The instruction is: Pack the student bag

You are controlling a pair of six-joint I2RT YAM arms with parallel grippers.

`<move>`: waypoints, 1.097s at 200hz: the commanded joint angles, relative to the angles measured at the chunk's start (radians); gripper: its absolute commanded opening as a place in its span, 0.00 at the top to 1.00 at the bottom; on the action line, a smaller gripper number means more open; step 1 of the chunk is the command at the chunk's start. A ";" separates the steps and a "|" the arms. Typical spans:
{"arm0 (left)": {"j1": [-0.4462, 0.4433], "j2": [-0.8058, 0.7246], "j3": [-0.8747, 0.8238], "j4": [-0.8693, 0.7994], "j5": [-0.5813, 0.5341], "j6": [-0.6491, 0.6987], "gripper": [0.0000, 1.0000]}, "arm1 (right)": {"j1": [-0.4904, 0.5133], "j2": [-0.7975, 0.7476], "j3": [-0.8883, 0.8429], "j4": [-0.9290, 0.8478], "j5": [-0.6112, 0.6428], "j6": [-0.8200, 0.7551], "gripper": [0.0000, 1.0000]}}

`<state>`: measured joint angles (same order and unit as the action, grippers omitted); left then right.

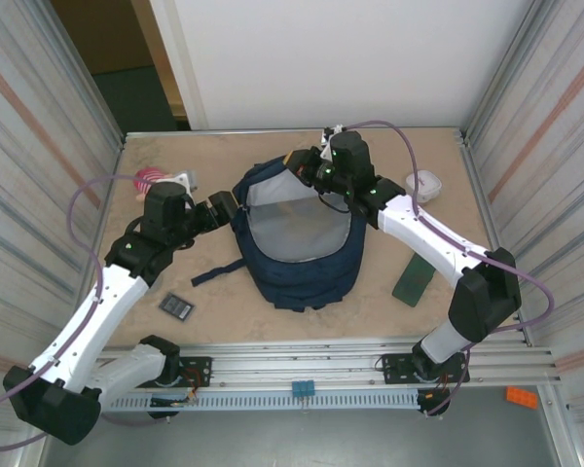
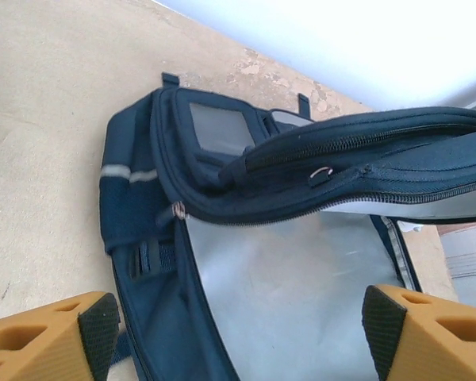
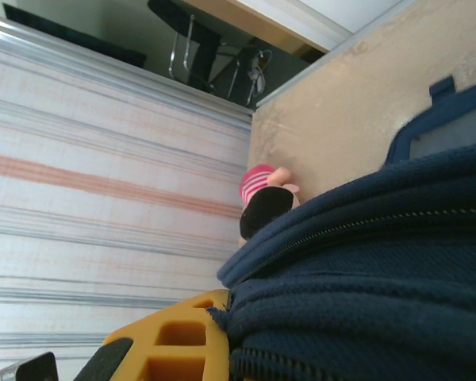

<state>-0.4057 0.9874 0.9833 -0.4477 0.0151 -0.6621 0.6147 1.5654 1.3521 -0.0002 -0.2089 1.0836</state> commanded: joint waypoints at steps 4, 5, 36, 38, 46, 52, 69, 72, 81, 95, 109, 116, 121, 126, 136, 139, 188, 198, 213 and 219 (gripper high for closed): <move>-0.001 -0.005 0.007 -0.025 -0.001 0.010 0.18 | 0.013 -0.062 -0.051 0.024 0.016 -0.032 0.98; -0.001 -0.005 0.006 -0.025 0.000 0.008 0.18 | 0.014 -0.065 -0.057 0.023 0.018 -0.029 0.97; -0.002 -0.022 -0.054 -0.029 0.063 -0.059 0.19 | 0.068 -0.154 -0.221 -0.062 0.051 0.026 0.69; -0.001 -0.024 -0.060 -0.028 0.067 -0.064 0.19 | 0.075 -0.158 -0.228 -0.080 0.054 0.023 0.67; -0.001 -0.026 -0.081 -0.025 0.084 -0.082 0.19 | 0.097 -0.186 -0.250 -0.152 0.071 0.014 0.59; -0.001 -0.028 -0.100 -0.024 0.093 -0.096 0.19 | 0.112 -0.203 -0.265 -0.214 0.084 0.010 0.55; -0.006 -0.032 -0.155 -0.026 0.110 -0.122 0.19 | 0.149 -0.259 -0.324 -0.349 0.122 0.012 0.48; -0.007 -0.034 -0.163 -0.025 0.110 -0.126 0.19 | 0.153 -0.268 -0.336 -0.367 0.129 0.015 0.48; -0.011 -0.035 -0.200 -0.021 0.112 -0.137 0.19 | 0.163 -0.299 -0.374 -0.413 0.143 0.031 0.46; -0.017 -0.033 -0.257 -0.002 0.117 -0.155 0.18 | 0.162 -0.338 -0.432 -0.460 0.133 0.051 0.42; -0.022 -0.032 -0.311 0.031 0.128 -0.170 0.18 | 0.159 -0.368 -0.462 -0.512 0.120 0.061 0.40; -0.027 -0.033 -0.332 0.052 0.136 -0.172 0.18 | 0.159 -0.381 -0.472 -0.533 0.111 0.057 0.39; -0.031 -0.033 -0.344 0.064 0.138 -0.172 0.18 | 0.157 -0.392 -0.474 -0.554 0.104 0.050 0.39; -0.034 -0.032 -0.351 0.076 0.137 -0.171 0.18 | 0.154 -0.404 -0.472 -0.577 0.102 0.042 0.39; -0.041 -0.032 -0.356 0.094 0.135 -0.170 0.18 | 0.137 -0.428 -0.461 -0.637 0.090 0.014 0.38; -0.042 -0.031 -0.354 0.099 0.134 -0.169 0.18 | 0.128 -0.435 -0.454 -0.658 0.083 -0.001 0.38; -0.061 0.041 -0.190 0.119 0.139 -0.097 0.18 | -0.257 -0.477 -0.203 -1.108 0.033 -0.360 0.27; -0.078 0.077 -0.129 0.116 0.136 -0.070 0.18 | -0.352 -0.468 -0.155 -1.173 0.022 -0.433 0.24; -0.116 0.148 -0.045 0.121 0.129 -0.018 0.18 | -0.486 -0.444 -0.107 -1.244 0.016 -0.531 0.20; -0.133 0.179 -0.011 0.121 0.130 0.005 0.18 | -0.537 -0.432 -0.095 -1.265 0.017 -0.568 0.19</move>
<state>-0.4881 1.0866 0.8402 -0.3607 0.1387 -0.7609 0.2279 1.1168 1.1965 -1.0183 -0.1780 0.7563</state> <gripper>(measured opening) 0.821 0.788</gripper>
